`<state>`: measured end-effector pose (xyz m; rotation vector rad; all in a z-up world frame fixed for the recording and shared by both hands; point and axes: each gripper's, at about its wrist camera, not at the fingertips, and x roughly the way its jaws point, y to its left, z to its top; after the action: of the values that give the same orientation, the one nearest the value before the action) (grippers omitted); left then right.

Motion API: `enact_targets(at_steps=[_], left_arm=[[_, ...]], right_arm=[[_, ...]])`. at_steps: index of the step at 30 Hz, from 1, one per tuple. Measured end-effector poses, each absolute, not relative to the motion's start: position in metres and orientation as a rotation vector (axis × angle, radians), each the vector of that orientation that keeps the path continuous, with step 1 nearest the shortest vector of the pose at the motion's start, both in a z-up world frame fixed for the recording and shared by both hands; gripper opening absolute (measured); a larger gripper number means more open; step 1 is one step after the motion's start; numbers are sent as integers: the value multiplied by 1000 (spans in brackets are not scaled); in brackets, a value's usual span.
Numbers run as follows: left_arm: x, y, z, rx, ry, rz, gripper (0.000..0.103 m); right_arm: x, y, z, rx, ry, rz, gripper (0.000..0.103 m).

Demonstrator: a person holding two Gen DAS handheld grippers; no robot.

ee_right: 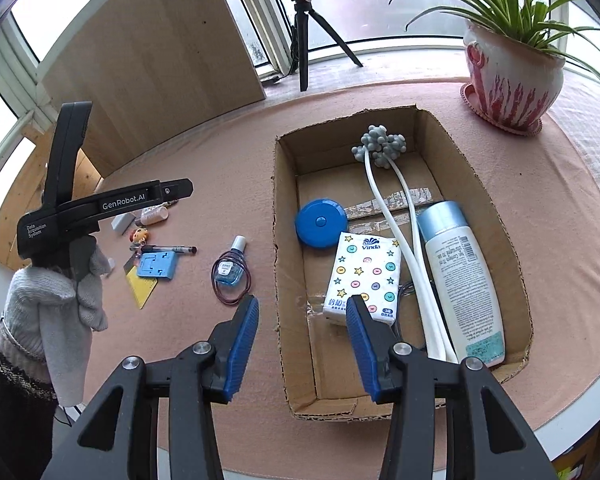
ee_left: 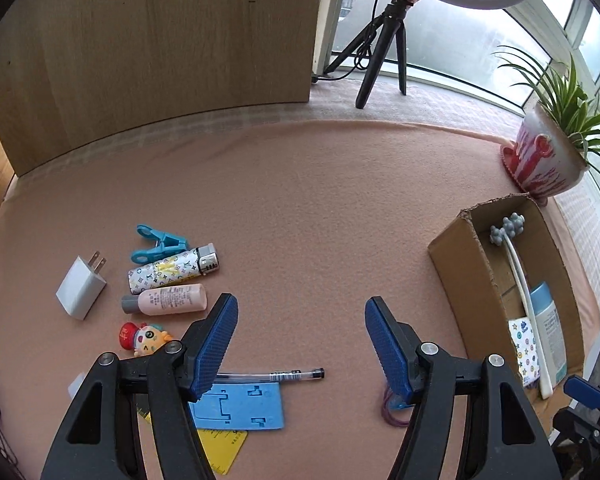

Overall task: Organize objects
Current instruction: 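Carry the white massager into the box with both grippers and release, then move the left gripper toward the red-hat doll keychain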

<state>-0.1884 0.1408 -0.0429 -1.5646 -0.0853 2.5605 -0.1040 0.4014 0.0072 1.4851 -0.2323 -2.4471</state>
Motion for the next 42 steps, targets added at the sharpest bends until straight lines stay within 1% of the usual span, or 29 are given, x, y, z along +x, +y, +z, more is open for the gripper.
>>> enact_targets(at_steps=[2,3,5,8,13,18,21,23,26,28,33,35,37,42], left_arm=[[-189,121,-50,-1609,-99,2559,61],[-190,113,-53,-1631,-99,2558,61],[-190,97,-61,-1670,-98,2561,55],[-193,73,-71,-1723,-116,2566,50],[-205,46,-74,-1741,-185,2589,50],[-230,34,-69,-1722,-217,2590,50],[-243,30,-73,-1733,-252,2565,42],[-250,33,-79,-1753,-237,2540,34],[-252,38,-88,-1779,-195,2513,29],[-249,41,-88,-1761,-159,2525,27],[-231,44,-88,-1745,-165,2472,22],[-221,43,-93,-1755,-192,2442,18],[-207,45,-99,-1760,-235,2408,17],[-171,54,-100,-1730,-263,2361,17]], right_arm=[[-104,396,8,1483,-229,-2446,42],[-104,394,7,1484,-227,-2446,42],[-103,391,7,1482,-230,-2449,42],[-103,389,6,1488,-248,-2451,42],[-102,383,5,1495,-278,-2454,42],[-97,374,3,1511,-262,-2455,42],[-94,372,2,1525,-254,-2466,42],[-92,374,1,1536,-259,-2474,42],[-89,379,1,1548,-264,-2488,42],[-89,383,0,1557,-272,-2497,42],[-92,384,0,1567,-281,-2494,42],[-94,380,0,1562,-271,-2487,42],[-97,374,-1,1557,-259,-2472,42],[-105,351,-3,1541,-209,-2414,42]])
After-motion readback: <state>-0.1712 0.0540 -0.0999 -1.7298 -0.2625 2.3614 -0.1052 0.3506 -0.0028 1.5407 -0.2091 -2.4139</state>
